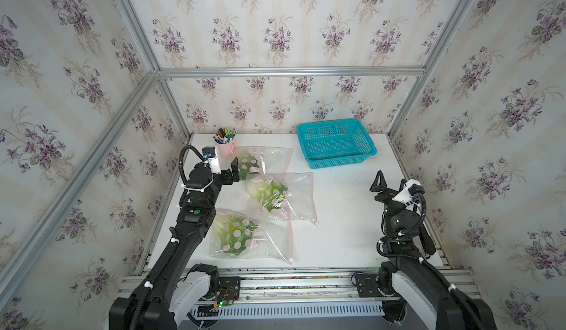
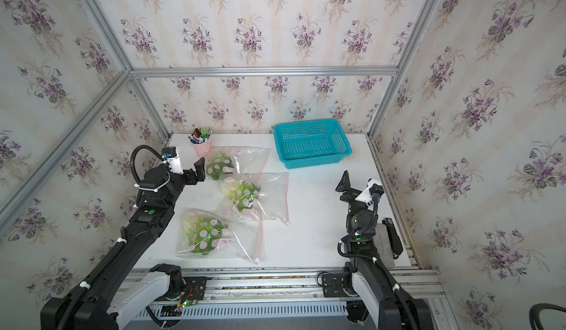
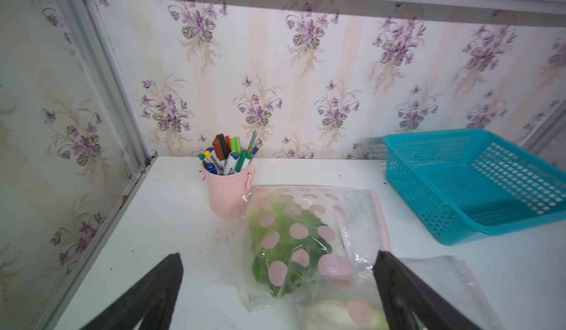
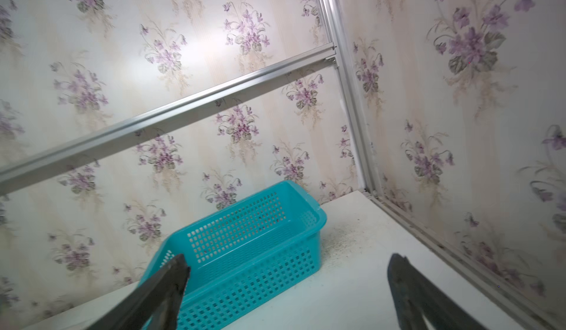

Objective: Open the zip-top bag and take out the chinese cabbages
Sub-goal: Adjust the zipper food storage bag at the center of the board.

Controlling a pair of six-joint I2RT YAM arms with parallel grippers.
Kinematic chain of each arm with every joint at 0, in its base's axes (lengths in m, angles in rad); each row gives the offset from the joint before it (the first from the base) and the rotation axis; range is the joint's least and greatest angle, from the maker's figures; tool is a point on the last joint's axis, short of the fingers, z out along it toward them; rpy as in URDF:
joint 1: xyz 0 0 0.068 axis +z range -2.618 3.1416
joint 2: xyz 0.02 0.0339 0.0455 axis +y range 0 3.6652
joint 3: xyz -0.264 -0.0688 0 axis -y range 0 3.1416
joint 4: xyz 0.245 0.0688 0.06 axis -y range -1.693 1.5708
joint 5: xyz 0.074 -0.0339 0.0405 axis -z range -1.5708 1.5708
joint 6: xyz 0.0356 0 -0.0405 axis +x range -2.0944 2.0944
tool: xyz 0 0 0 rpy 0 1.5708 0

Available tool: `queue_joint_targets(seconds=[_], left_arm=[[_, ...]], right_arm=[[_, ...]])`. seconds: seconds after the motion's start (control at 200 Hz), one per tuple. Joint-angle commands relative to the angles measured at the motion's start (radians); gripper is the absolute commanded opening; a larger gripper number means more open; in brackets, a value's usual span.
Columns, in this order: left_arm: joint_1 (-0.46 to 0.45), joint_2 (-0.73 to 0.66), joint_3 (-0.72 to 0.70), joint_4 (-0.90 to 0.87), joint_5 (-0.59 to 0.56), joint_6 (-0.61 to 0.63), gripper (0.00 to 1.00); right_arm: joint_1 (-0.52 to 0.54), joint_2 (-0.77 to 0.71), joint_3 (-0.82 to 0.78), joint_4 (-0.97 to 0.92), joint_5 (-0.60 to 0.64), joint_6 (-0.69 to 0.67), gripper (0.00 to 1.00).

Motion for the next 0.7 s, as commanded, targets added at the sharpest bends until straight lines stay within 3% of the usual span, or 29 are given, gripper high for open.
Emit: queue_joint_targets(seconds=[0.0,0.055,0.11,0.21,0.26,0.35,0.445,0.565,0.694], left_arm=[[-0.015,0.006,0.127,-0.328,0.155,-0.056,0.99],[-0.085,0.011,0.204,-0.489,0.138,-0.029,0.99],[-0.219,-0.004,0.244,-0.605,-0.006,0.017,0.99],[-0.410,-0.022,0.273,-0.735,-0.178,0.032,0.99],[-0.453,-0.030,0.269,-0.764,-0.179,0.033,0.99],[-0.463,-0.070,0.221,-0.729,-0.038,0.053,0.99],[-0.460,-0.144,0.195,-0.726,-0.060,0.020,0.99],[-0.457,-0.227,0.159,-0.730,-0.017,0.109,0.99],[-0.457,-0.268,0.153,-0.764,-0.034,0.032,0.99]], right_arm=[[-0.005,-0.074,0.075,-0.442,-0.224,0.127,1.00],[-0.004,-0.057,0.123,-0.566,-0.333,0.158,1.00],[0.001,-0.008,0.159,-0.639,-0.450,0.189,0.98],[0.029,0.131,0.250,-0.799,-0.597,0.198,0.86],[0.066,0.192,0.282,-0.869,-0.631,0.191,0.82],[0.160,0.253,0.322,-0.960,-0.642,0.196,0.83],[0.328,0.310,0.365,-1.041,-0.603,0.209,0.85],[0.537,0.375,0.378,-1.035,-0.581,0.300,0.87],[0.640,0.409,0.342,-0.961,-0.592,0.431,0.86]])
